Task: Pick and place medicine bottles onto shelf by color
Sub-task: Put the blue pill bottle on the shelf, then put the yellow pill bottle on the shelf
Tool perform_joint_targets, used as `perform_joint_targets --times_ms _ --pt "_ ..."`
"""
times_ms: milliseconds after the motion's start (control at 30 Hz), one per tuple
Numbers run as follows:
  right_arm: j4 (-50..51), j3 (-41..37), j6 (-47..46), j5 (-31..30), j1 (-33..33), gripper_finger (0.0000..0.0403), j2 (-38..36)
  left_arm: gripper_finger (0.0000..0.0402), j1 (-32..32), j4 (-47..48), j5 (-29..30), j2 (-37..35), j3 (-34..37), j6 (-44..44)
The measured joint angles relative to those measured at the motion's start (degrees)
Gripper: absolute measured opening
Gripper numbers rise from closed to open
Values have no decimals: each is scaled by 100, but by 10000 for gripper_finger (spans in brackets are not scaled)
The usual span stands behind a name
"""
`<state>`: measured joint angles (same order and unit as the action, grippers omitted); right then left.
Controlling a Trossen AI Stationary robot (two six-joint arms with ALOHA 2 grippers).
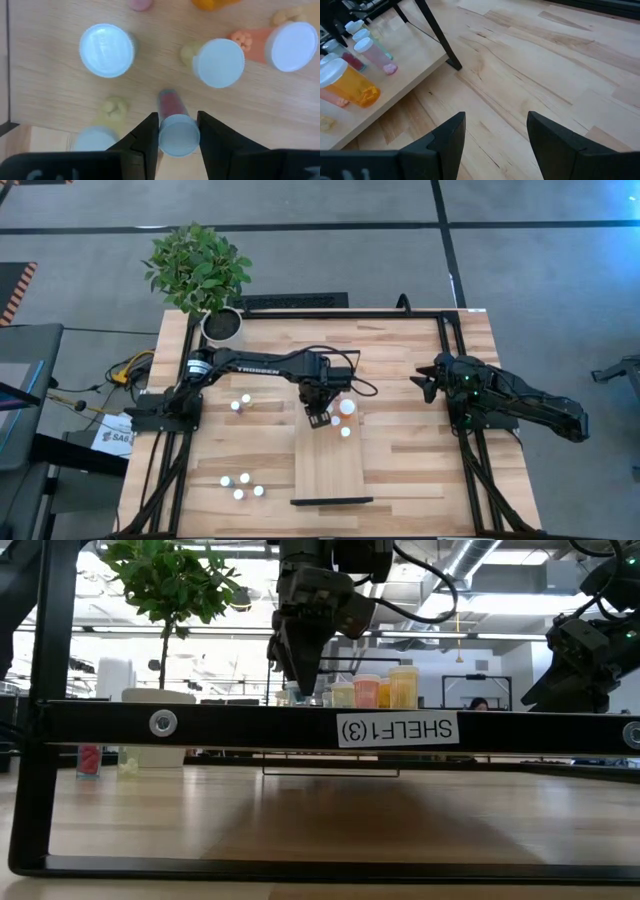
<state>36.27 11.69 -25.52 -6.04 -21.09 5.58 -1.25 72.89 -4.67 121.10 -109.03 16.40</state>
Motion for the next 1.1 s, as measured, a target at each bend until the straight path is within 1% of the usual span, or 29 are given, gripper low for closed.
perform_joint_targets --times_ms 133,333,433,600,767,833,933,1033,1100 --pt "0 1 -2 0 0 234 0 112 -5 -29 66 0 0 47" --pt "0 -1 0 0 1 234 0 161 -3 -63 66 -17 0 71" --pt "2 1 0 0 1 234 0 176 -3 -63 62 -141 2 73" --pt "0 1 0 0 -1 234 0 182 -3 86 190 -536 2 73" --pt "2 1 0 0 -1 234 0 181 -3 721 507 -1048 14 14" --pt "0 1 0 0 0 234 0 181 4 974 662 -1271 163 -142" --pt "0 1 0 0 1 234 0 181 12 1188 822 -1690 595 -305" --pt "0 1 0 0 1 234 2 181 12 1024 840 -2266 1347 -308" --pt "2 1 0 0 -1 234 2 181 10 687 815 -2712 1996 -309"
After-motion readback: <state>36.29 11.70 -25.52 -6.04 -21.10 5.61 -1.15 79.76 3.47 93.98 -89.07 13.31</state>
